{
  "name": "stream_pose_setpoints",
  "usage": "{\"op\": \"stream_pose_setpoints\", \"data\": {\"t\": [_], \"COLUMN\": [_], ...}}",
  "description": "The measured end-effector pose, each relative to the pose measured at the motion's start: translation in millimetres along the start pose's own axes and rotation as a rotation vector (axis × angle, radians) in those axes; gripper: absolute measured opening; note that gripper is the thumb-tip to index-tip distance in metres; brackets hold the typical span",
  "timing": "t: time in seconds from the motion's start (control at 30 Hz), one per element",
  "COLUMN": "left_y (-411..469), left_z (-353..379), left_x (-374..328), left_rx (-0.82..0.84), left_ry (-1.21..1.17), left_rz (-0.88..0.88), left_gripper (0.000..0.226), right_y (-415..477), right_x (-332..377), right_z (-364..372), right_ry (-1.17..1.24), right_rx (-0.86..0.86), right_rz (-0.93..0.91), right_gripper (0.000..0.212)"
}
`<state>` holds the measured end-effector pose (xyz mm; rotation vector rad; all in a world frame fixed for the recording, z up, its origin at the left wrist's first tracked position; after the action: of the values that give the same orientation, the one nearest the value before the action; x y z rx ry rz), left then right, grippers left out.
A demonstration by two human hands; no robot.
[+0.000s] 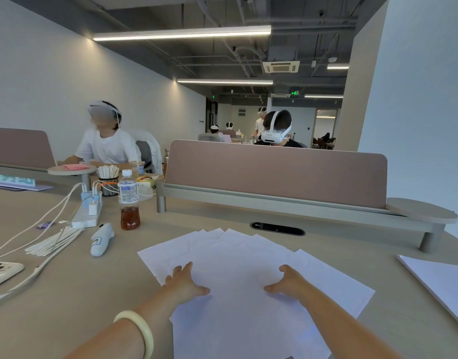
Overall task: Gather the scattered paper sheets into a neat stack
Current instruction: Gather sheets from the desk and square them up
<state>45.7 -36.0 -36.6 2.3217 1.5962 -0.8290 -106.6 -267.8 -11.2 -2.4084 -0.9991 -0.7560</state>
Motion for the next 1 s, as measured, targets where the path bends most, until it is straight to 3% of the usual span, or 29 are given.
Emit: {"op": "stream_pose_setpoints", "data": {"t": [0.33, 0.67, 1.0], "left_y": [5, 4, 1], "left_z": [-4, -16, -26], "left_x": [-6, -2, 0], "left_rx": [-0.035, -0.164, -0.222], "left_ry": [-0.204, -0.362, -0.43], "left_rz": [0.008, -0.04, -0.068], "left_gripper": [0.096, 0.084, 0.075], "right_y": [-10, -13, -15], "right_x": [4, 2, 7], "right_z": [2, 5, 7], "right_ry": [0.005, 0.075, 0.099], "right_rx": [-0.01, 0.035, 0.088], "right_rz": [-0.004, 0.019, -0.019], "right_gripper": [0.07, 0.072, 0.055]}}
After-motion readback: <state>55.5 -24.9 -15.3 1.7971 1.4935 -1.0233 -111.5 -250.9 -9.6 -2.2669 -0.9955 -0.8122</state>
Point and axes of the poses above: each hand's wrist, its own y-axis towards the middle knuckle, its own z-axis out of the palm, x = y × z, the point moved 7 cm from there along y, towards the middle knuckle, and after that the axes turned 4 degrees about -x, right-handed, at the moved point
